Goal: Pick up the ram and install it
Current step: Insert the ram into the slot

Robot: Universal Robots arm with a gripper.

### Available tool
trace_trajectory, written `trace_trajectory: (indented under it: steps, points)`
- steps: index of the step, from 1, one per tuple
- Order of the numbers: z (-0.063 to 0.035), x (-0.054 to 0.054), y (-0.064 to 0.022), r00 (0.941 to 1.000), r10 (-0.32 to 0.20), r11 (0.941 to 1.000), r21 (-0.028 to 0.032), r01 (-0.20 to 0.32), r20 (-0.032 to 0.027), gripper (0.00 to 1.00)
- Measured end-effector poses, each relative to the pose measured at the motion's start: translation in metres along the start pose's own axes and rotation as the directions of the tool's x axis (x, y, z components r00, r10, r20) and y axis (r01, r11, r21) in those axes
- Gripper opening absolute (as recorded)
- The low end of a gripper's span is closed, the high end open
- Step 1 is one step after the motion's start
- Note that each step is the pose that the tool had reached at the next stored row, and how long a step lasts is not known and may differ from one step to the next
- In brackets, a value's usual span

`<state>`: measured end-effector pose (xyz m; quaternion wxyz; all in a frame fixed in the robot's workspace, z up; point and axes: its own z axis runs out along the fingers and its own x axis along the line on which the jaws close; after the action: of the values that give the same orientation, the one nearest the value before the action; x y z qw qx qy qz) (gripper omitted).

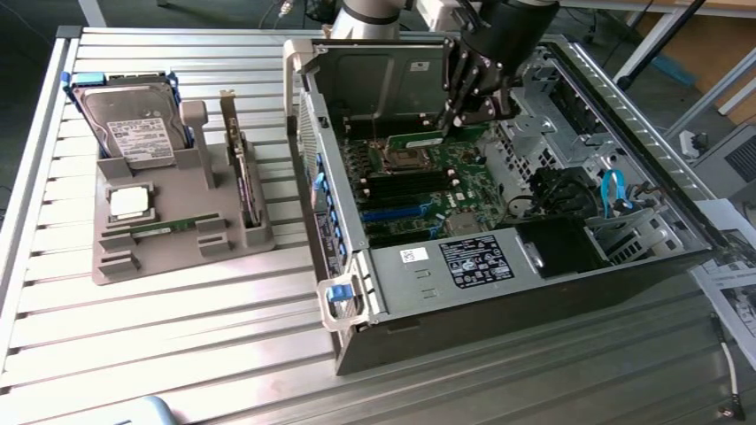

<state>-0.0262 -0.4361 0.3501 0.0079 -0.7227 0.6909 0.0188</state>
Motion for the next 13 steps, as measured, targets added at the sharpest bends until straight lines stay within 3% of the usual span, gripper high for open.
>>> trace_trajectory:
  steps: [13]
  points:
    - [0.0009, 0.0001, 0.0, 0.9992, 0.041, 0.9992, 0.0016, -0.041, 0.0006, 0.12]
